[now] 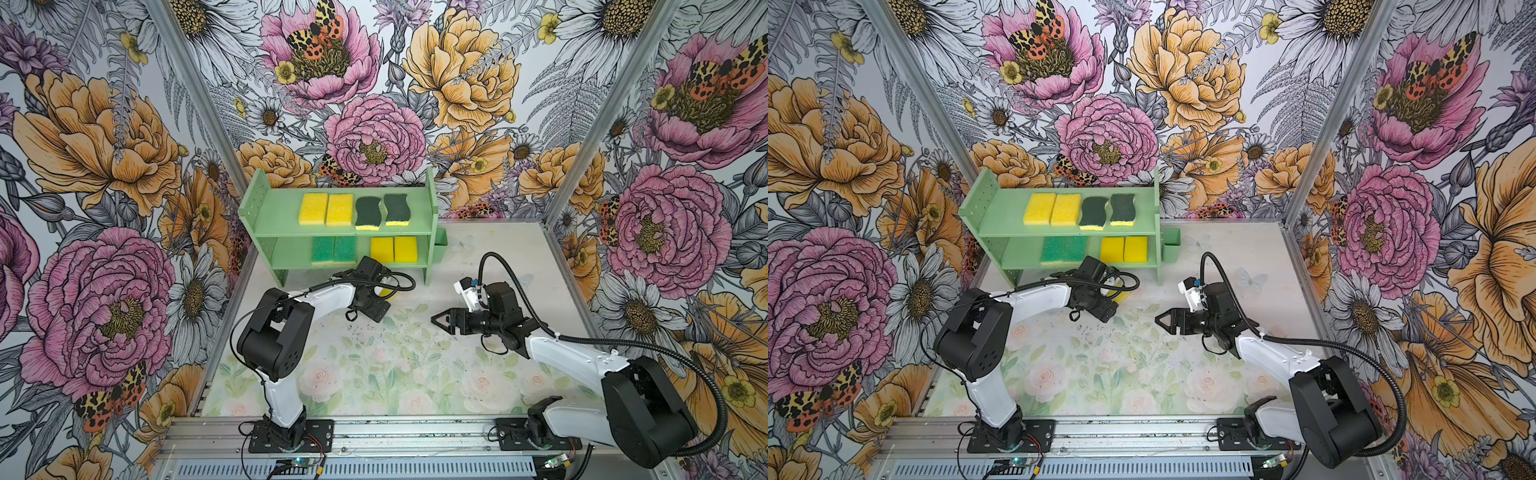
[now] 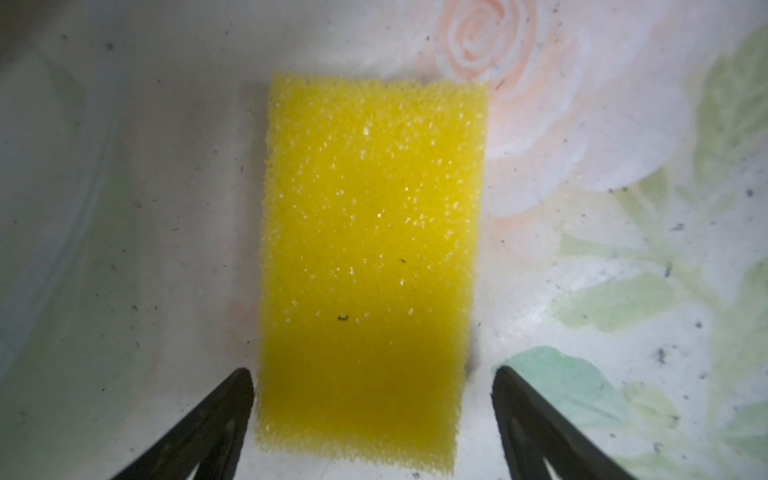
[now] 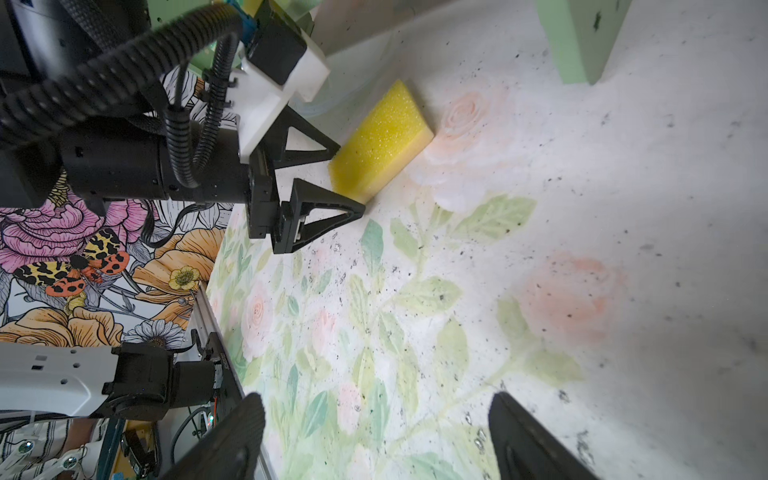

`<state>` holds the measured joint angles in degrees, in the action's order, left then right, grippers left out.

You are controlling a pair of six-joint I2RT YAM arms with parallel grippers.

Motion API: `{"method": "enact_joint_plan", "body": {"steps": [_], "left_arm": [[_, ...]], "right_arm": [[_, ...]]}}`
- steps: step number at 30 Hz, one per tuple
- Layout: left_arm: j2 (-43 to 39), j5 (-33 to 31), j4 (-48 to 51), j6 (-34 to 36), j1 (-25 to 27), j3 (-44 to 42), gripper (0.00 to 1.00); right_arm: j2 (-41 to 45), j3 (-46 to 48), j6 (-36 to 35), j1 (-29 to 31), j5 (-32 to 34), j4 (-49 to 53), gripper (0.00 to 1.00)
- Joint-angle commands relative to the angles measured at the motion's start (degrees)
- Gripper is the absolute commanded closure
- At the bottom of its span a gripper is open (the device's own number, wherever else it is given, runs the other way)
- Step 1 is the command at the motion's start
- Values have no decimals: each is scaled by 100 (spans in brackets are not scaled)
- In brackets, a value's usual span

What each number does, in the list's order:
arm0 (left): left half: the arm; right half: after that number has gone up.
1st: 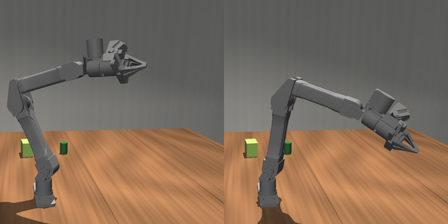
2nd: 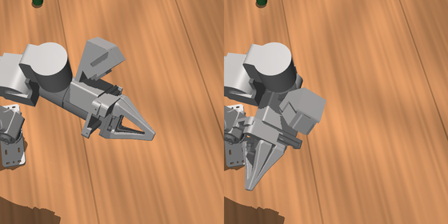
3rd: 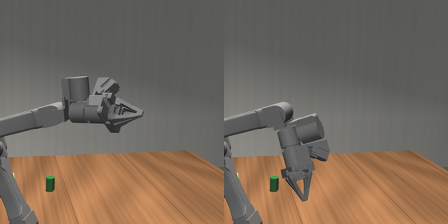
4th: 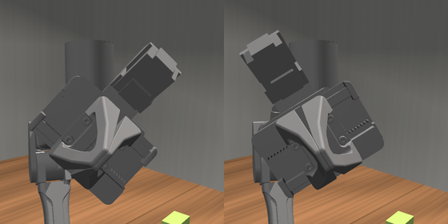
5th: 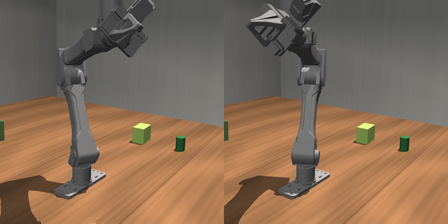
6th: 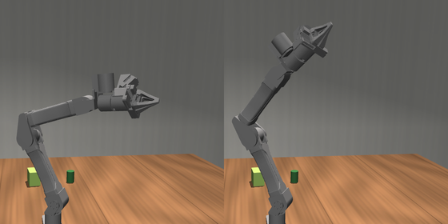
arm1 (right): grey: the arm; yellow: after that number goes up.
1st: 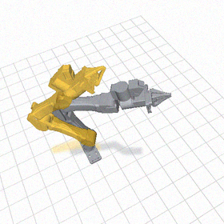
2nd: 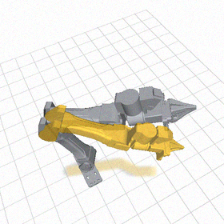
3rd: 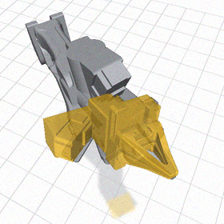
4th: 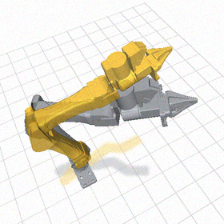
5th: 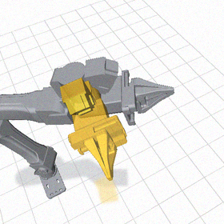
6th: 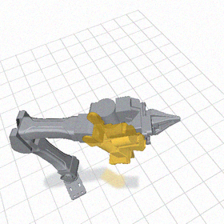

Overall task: Place and organize the cleaning sponges onto the shelf
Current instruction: 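Lower the left gripper onto the yellow sponge and close on it, then lift the yellow sponge with the left gripper and carry it into the upper shelf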

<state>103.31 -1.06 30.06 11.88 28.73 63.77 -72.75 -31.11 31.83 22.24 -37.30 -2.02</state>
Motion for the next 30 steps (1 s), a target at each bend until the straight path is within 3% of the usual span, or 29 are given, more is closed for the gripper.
{"method": "enact_joint_plan", "body": {"steps": [1,4,6,8,16,30], "left_arm": [[43,-6,-27,51,92,111,11],[46,-86,-26,43,141,127,16],[241,-119,-18,26,163,136,30],[209,-199,-27,7,192,116,37],[154,-408,-26,-116,293,15,44],[-1967,-7,27,-764,429,-652,44]], "right_arm": [[141,26,-71,-35,-49,-83,14],[155,26,-60,-43,-31,-79,13],[152,27,-55,-44,-31,-79,13],[170,35,-58,-52,-24,-73,13],[208,44,-46,-71,-23,-45,13],[261,29,-62,-115,-5,52,13]]}}
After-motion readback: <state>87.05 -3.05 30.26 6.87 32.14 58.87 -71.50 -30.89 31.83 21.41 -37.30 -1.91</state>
